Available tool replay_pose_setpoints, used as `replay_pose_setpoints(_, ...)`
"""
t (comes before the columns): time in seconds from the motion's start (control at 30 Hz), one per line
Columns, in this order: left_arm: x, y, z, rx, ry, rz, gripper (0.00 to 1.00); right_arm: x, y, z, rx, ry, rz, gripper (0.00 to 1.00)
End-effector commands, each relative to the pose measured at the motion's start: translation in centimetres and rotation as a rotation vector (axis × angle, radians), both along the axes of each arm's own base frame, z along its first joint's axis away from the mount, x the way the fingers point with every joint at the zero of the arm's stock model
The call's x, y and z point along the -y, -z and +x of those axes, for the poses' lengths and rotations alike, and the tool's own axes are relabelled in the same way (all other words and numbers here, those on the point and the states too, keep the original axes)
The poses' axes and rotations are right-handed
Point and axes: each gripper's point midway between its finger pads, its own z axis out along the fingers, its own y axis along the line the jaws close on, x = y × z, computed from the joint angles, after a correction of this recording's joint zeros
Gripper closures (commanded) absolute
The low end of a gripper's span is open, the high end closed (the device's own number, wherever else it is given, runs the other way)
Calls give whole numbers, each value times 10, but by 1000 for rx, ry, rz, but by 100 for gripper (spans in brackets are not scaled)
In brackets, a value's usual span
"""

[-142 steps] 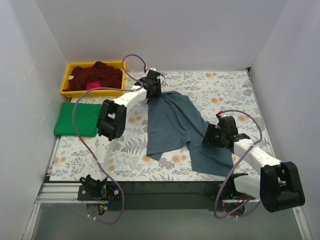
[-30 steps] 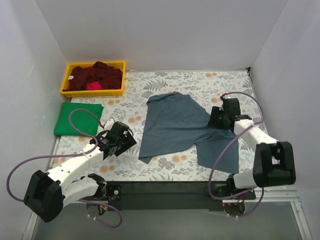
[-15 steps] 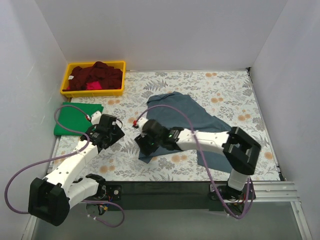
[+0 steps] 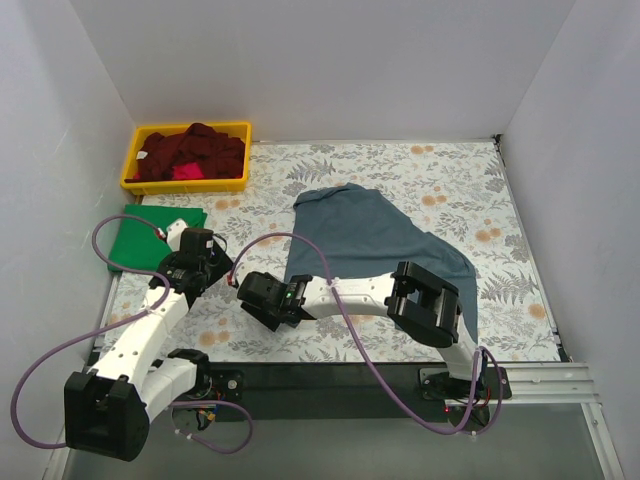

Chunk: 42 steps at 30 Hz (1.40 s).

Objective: Fold and stack the t-shirts
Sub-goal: Flatten the tshirt out

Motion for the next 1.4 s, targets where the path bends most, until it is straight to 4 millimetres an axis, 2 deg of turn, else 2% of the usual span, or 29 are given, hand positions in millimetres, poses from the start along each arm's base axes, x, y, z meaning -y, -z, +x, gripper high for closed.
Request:
replay_pose_setpoints(0.0, 1, -7, 5, 36, 24, 3, 36, 15, 0, 8, 78, 53, -95, 39)
replay_pose_setpoints(0.07, 1, -8, 5, 40, 27, 3, 36, 17, 4, 8, 73, 55, -107, 42)
replay_pose_setpoints(0.17, 1, -9, 6, 46, 30, 3, 36, 20, 6, 10, 86, 61, -129, 55)
replay_pose_setpoints(0.2, 1, -9, 6, 45, 31, 4, 36, 19, 3, 13, 100, 66, -128, 69)
replay_pose_setpoints(0.27, 1, -8, 5, 41, 35, 7, 36, 22, -4, 23, 124, 84, -133, 83)
replay_pose_setpoints(0.3, 1, -9, 5, 44, 36, 6, 36, 20, -11, 29, 129, 96, -115, 95)
replay_pose_setpoints(0.33, 2, -10, 6, 48, 39, 6, 36, 20, -16, 34, 133, 104, -109, 99)
replay_pose_setpoints(0.37, 2, -9, 6, 47, 42, 5, 36, 25, -22, 46, 135, 131, -99, 99)
replay_pose_setpoints(0.43, 3, -10, 7, 53, 46, 4, 36, 27, -48, 61, 143, 171, -40, 99)
replay_pose_setpoints(0.47, 4, -10, 7, 51, 56, 2, 36, 36, -58, 80, 141, 221, -14, 99)
replay_pose_setpoints(0.5, 5, -9, 7, 49, 65, -2, 36, 45, -74, 85, 115, 250, 36, 99)
replay_pose_setpoints(0.53, 7, -8, 7, 49, 78, -5, 36, 54, -79, 94, 93, 286, 65, 99)
replay_pose_setpoints(0.57, 12, -8, 7, 52, 107, -18, 36, 73, -99, 119, 81, 385, 159, 99)
replay_pose_setpoints(0.6, 14, -7, 8, 51, 120, -23, 36, 87, -99, 127, 59, 427, 190, 99)
replay_pose_setpoints(0.63, 18, -4, 7, 40, 140, -32, 36, 112, -72, 119, -21, 453, 169, 99)
replay_pose_setpoints(0.67, 22, -4, 9, 42, 161, -42, 34, 140, -68, 137, -53, 544, 206, 99)
replay_pose_setpoints(0.7, 29, -2, 8, 32, 201, -62, 33, 142, -82, 138, -108, 567, 324, 99)
replay_pose_setpoints(0.73, 33, 0, 9, 23, 220, -77, 32, 180, -51, 136, -173, 651, 303, 98)
replay_pose_setpoints(0.77, 38, 1, 9, 17, 244, -94, 31, 190, -54, 135, -200, 674, 352, 96)
replay_pose_setpoints(0.83, 56, 2, 7, 11, 308, -152, 30, 205, -40, 124, -298, 707, 394, 92)
replay_pose_setpoints(0.87, 61, 1, 7, 14, 321, -159, 30, 226, -24, 117, -330, 756, 375, 92)
replay_pose_setpoints(0.97, 91, -1, -2, -2, 409, -226, 29, 247, -14, 106, -330, 774, 355, 88)
replay_pose_setpoints(1.0, 105, -2, -7, -8, 448, -238, 29, 250, -14, 106, -309, 774, 349, 81)
replay_pose_setpoints(1.1, 126, -2, -15, -31, 483, -266, 29, 255, -26, 107, -236, 702, 339, 70)
replay_pose_setpoints(1.23, 119, -2, -14, -44, 455, -235, 29, 253, -53, 109, -89, 548, 298, 64)
replay_pose_setpoints(1.33, 105, -7, -6, -20, 417, -151, 29, 240, -73, 106, -4, 447, 283, 62)
replay_pose_setpoints(1.37, 99, -7, -3, -12, 411, -112, 29, 232, -71, 96, 2, 384, 239, 61)
